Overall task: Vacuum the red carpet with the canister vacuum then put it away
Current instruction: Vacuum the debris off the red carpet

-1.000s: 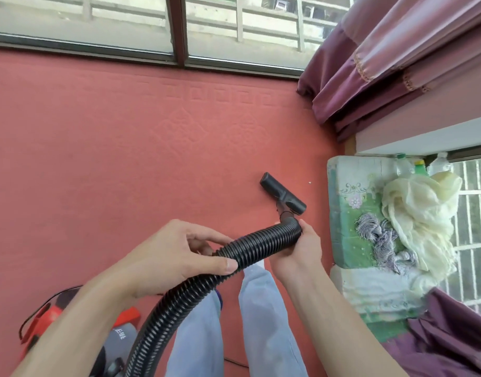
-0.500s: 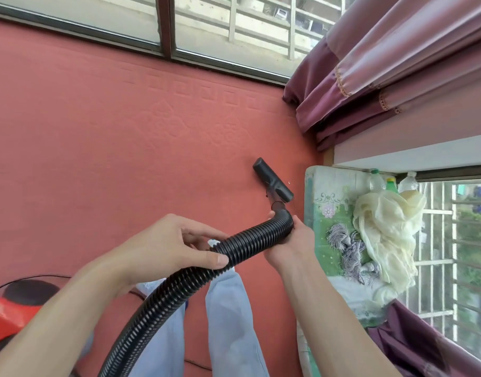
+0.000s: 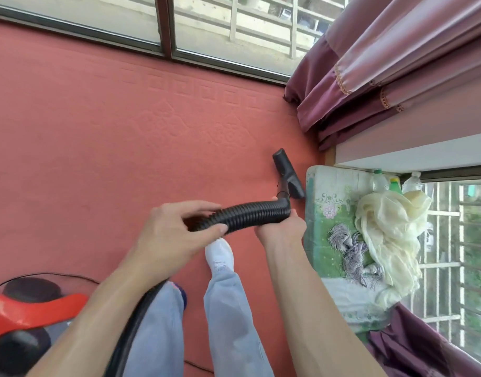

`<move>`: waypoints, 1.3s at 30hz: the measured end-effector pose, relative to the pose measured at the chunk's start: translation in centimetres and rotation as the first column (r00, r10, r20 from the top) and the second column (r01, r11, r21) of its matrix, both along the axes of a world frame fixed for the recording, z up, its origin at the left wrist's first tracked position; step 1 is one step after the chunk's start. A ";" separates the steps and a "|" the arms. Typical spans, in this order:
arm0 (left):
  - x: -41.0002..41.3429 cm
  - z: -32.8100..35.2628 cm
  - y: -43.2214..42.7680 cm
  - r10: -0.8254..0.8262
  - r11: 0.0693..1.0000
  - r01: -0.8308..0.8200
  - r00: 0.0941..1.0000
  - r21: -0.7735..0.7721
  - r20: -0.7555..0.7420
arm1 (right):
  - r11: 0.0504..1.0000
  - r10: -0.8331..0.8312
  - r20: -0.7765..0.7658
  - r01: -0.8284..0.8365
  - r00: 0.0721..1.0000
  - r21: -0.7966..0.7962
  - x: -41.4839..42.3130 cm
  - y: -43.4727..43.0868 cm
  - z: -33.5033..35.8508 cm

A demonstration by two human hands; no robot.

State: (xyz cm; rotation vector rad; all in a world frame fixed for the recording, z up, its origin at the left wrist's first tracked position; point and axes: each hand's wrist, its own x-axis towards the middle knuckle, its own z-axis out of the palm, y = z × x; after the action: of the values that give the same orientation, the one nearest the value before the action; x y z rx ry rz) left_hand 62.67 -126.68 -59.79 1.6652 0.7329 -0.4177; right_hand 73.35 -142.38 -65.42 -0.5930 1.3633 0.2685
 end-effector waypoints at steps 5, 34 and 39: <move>0.3 0.3 3.2 -0.111 0.993 0.106 0.990 -0.055 -0.087 | 0.988 -0.004 0.031 -0.001 1.000 0.155 -0.7 -0.1 -0.8; -10.3 13.2 3.0 0.035 0.998 -0.016 0.943 0.062 -0.331 | 0.164 0.985 0.021 -0.968 0.171 0.187 -2.5 8.7 7.9; -19.9 21.7 4.3 0.265 0.964 -0.253 0.912 0.078 -0.314 | -0.344 0.929 0.154 -0.939 -0.337 0.018 -8.4 15.9 17.7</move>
State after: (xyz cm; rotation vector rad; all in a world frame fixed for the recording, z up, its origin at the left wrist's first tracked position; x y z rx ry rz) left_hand 42.79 -122.36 -38.08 1.5205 1.1966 -0.4945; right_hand 64.98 -126.50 -47.75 -1.5843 0.2539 1.7978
